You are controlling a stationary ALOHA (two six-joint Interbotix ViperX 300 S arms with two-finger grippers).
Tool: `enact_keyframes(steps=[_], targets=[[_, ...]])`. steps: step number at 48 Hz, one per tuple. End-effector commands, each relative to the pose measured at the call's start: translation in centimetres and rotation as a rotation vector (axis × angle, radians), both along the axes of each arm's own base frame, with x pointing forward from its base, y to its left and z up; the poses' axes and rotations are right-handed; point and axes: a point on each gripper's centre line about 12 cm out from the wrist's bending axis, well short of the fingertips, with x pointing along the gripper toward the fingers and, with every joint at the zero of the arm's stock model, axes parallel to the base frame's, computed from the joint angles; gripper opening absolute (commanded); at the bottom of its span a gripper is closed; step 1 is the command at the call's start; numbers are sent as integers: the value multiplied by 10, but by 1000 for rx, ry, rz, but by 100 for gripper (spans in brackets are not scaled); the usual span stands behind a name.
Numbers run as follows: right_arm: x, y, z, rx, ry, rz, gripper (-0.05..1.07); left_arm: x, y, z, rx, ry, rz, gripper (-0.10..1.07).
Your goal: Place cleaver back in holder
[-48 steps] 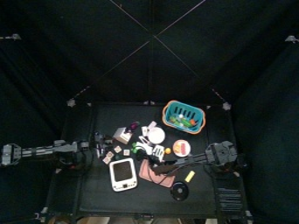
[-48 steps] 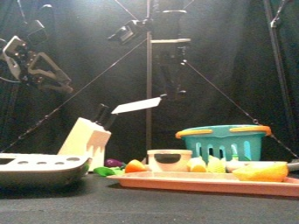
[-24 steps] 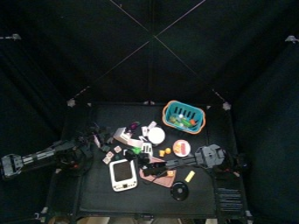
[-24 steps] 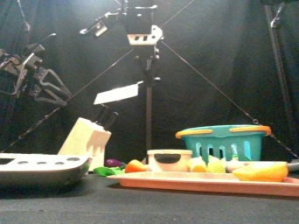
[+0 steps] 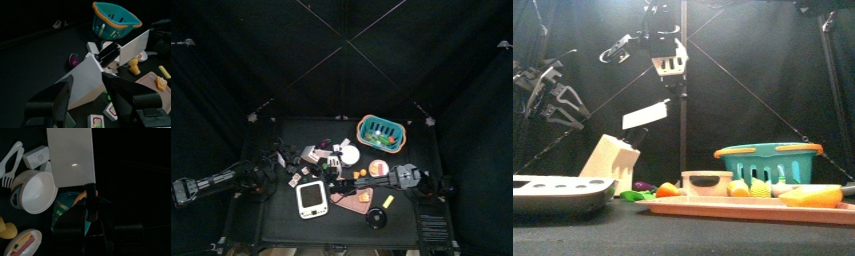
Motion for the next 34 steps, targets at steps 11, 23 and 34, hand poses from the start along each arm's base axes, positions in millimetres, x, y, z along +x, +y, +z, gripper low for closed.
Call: enact_keyframes(steps=[11,23,34], targets=[[6,-5,37,-18,-36,36,53,2,2,6,-4,-5,3,87],[6,-6,37,-56,-18,42,53,2,2,5,-7,-2,2,87],[11,-5,26,-127,17,42,53,2,2,5,-8,-1,2,87]])
